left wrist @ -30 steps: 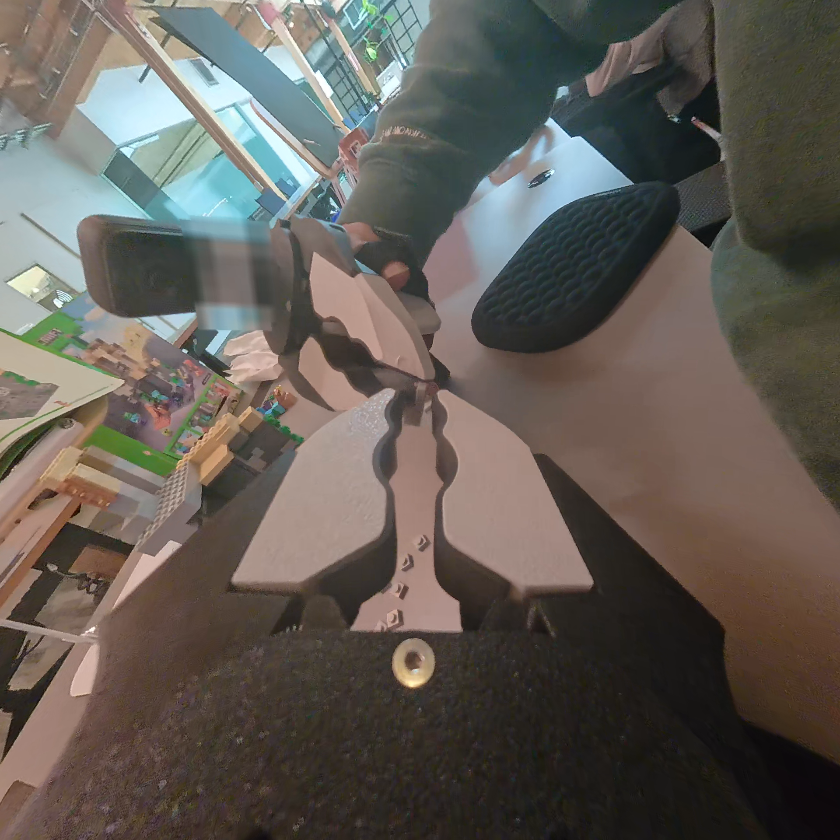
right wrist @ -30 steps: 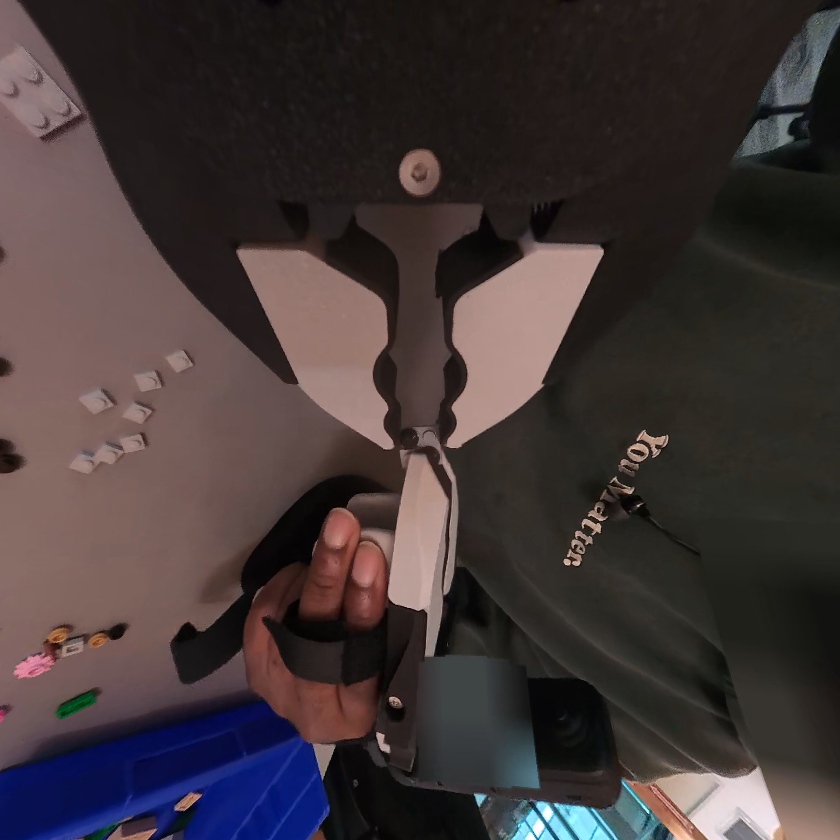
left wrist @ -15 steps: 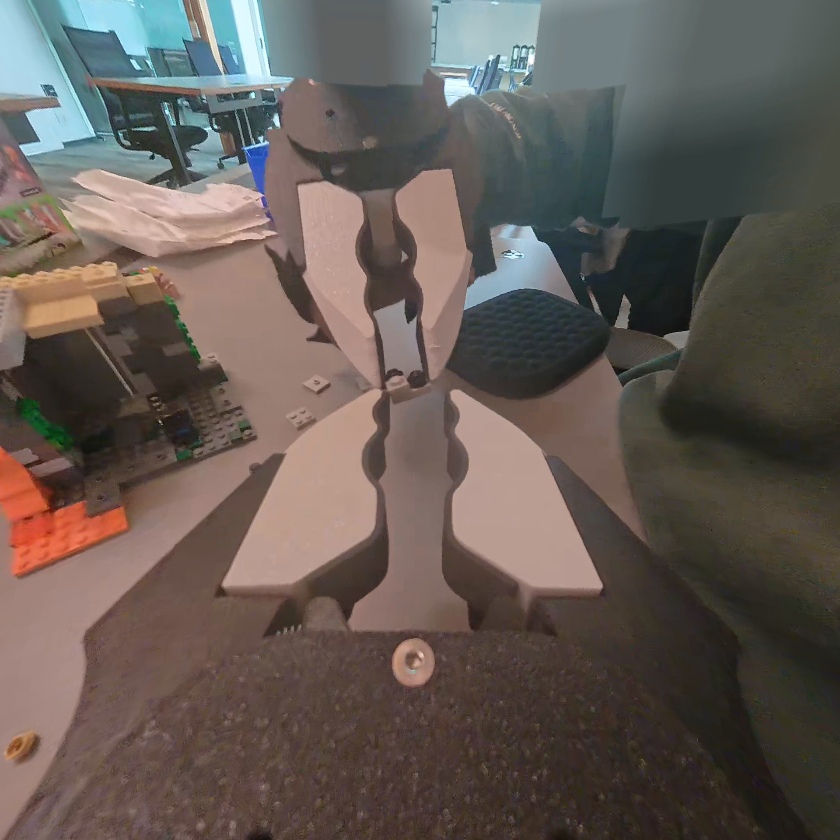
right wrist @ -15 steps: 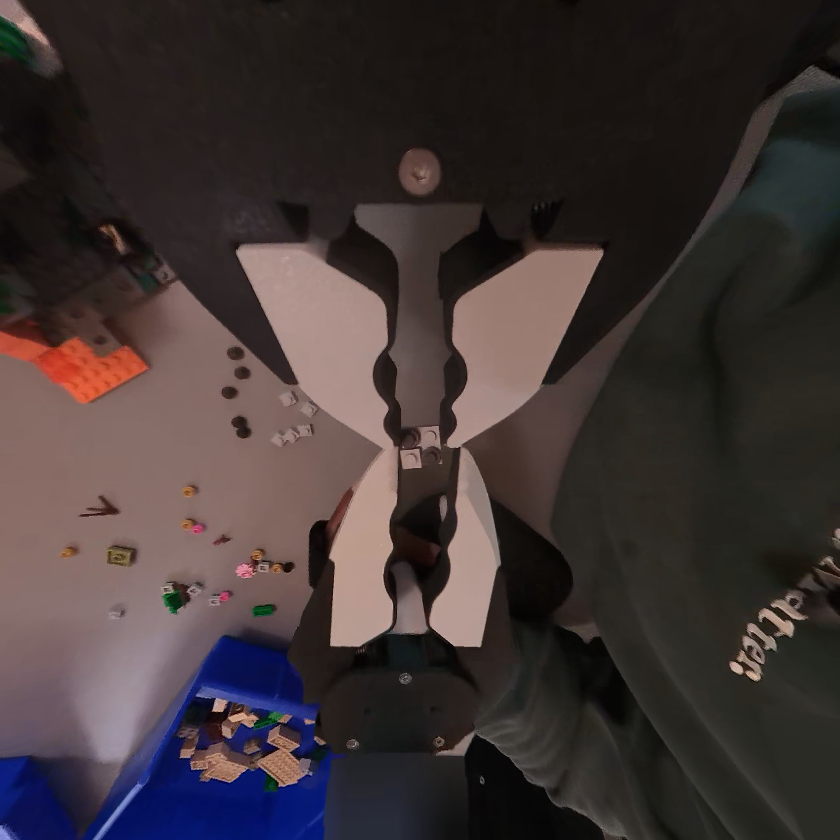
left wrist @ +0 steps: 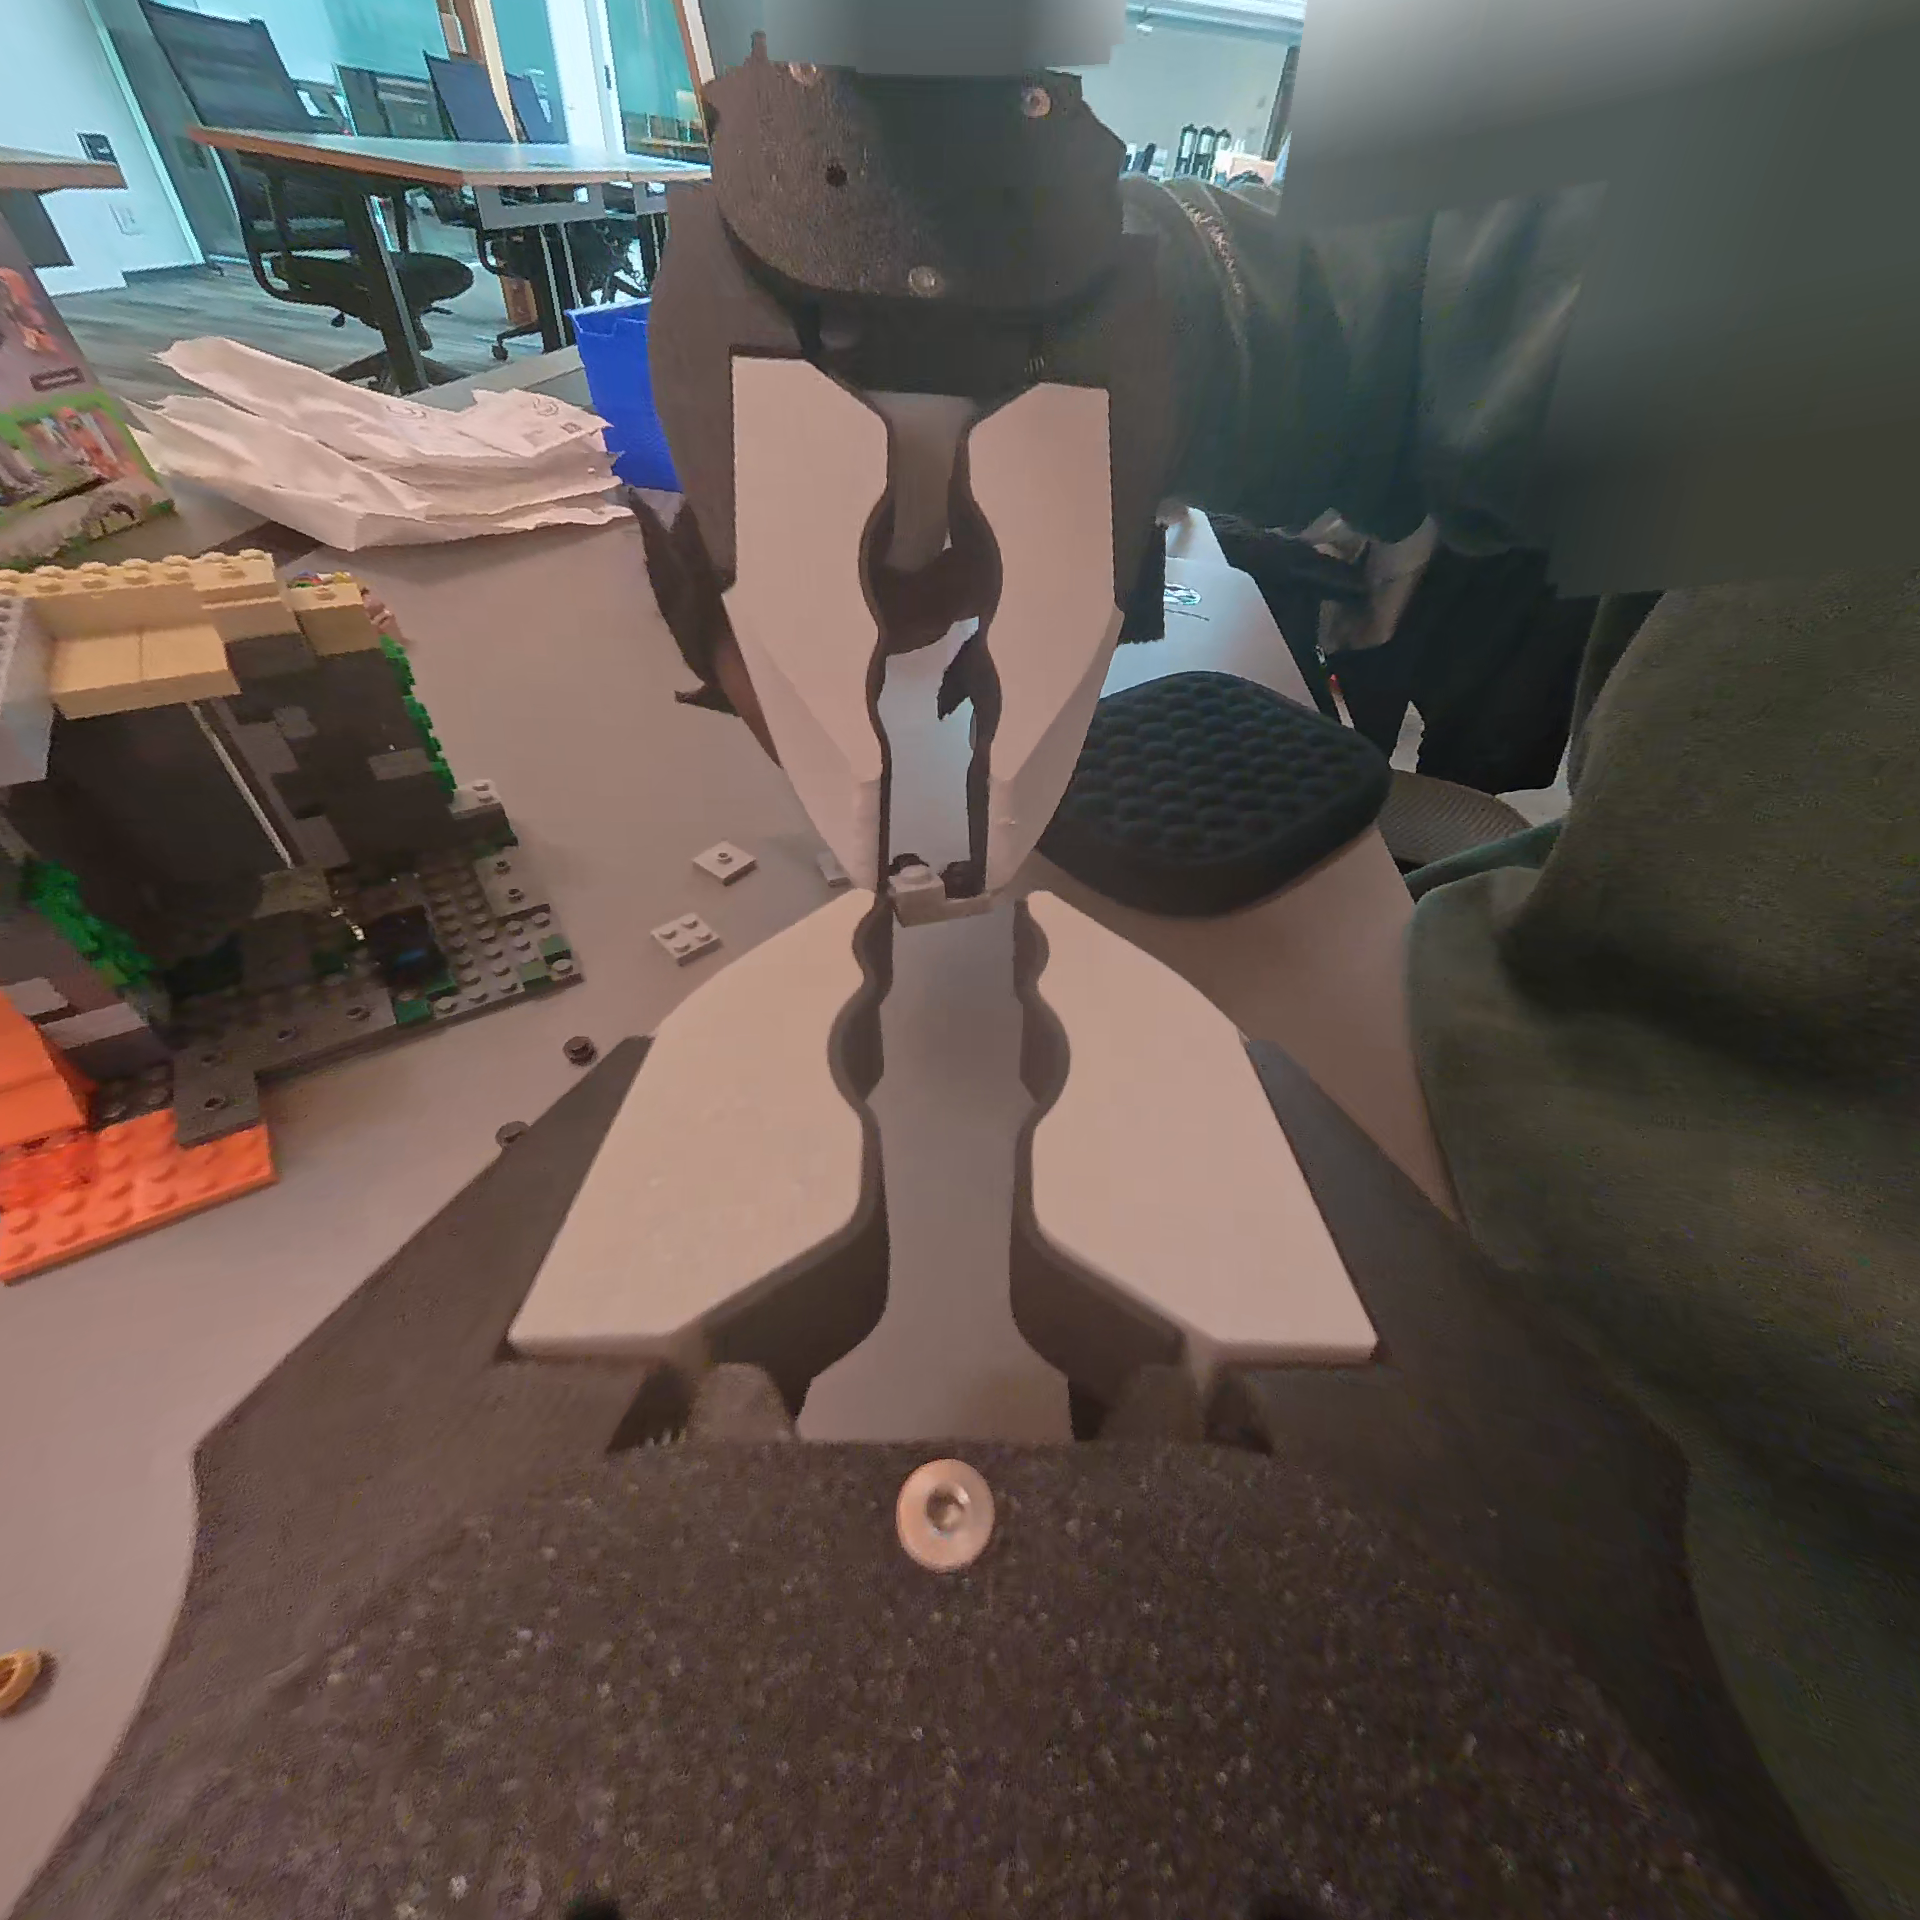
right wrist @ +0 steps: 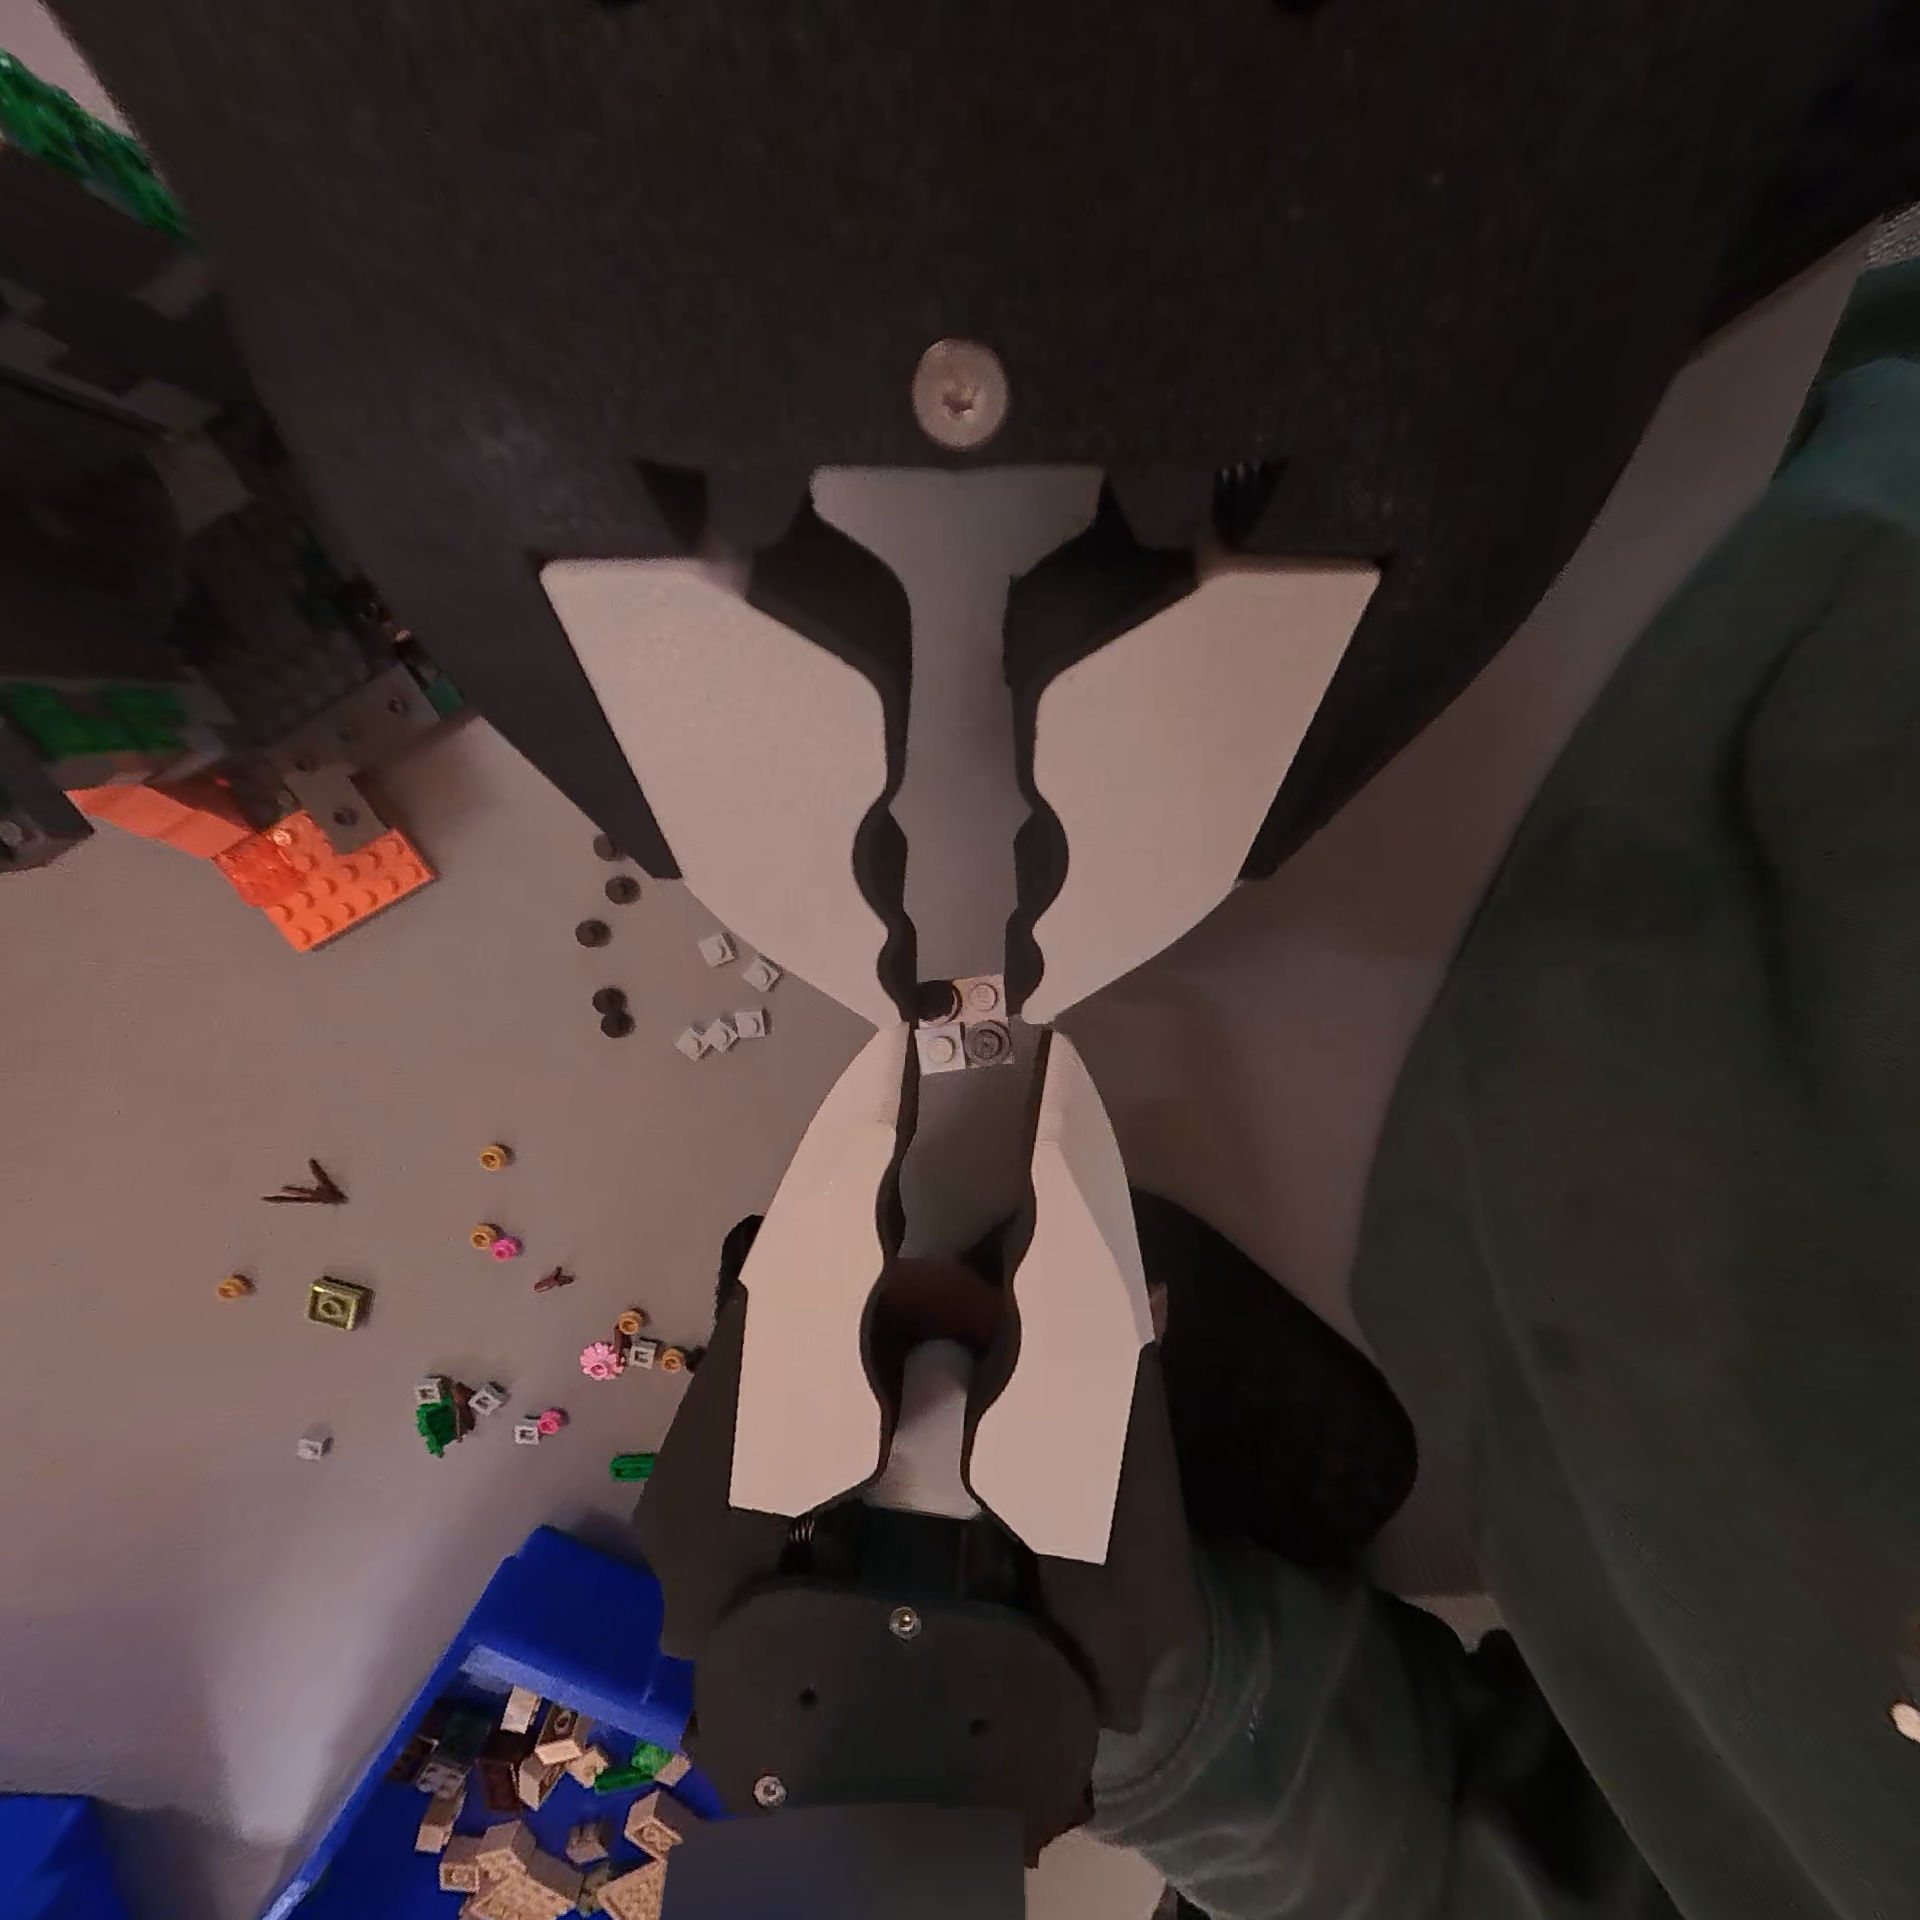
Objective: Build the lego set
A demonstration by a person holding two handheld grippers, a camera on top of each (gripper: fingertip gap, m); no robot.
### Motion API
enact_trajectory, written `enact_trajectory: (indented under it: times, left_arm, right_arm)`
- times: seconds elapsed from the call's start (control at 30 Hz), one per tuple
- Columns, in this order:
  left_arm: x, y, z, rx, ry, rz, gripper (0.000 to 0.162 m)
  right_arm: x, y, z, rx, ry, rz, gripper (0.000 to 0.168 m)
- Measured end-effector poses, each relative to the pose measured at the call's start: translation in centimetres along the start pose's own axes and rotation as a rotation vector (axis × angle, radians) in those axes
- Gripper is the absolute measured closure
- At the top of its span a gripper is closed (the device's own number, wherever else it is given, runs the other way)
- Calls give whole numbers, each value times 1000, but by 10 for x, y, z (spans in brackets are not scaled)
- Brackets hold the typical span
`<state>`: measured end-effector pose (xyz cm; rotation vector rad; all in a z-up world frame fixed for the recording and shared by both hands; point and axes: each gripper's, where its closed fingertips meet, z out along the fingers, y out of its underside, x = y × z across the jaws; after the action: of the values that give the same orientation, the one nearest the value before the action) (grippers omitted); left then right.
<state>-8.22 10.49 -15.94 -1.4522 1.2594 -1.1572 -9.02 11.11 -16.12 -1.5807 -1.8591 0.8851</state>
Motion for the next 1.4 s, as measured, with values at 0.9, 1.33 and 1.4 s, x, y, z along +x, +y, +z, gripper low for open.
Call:
enact_trajectory:
  times: [0.9, 1.33, 1.4]
  left_arm:
    - [11, -25, -14, 177, 6, 207, 146]
    - [6, -23, -13, 157, -77, 310, 143]
    - [5, -21, -13, 143, -87, 327, 146]
  right_arm:
    - [-9, -27, -10, 233, 92, -72, 149]
    - [-4, -25, -8, 130, 263, -163, 152]
    - [-4, -24, -8, 112, 275, -175, 152]
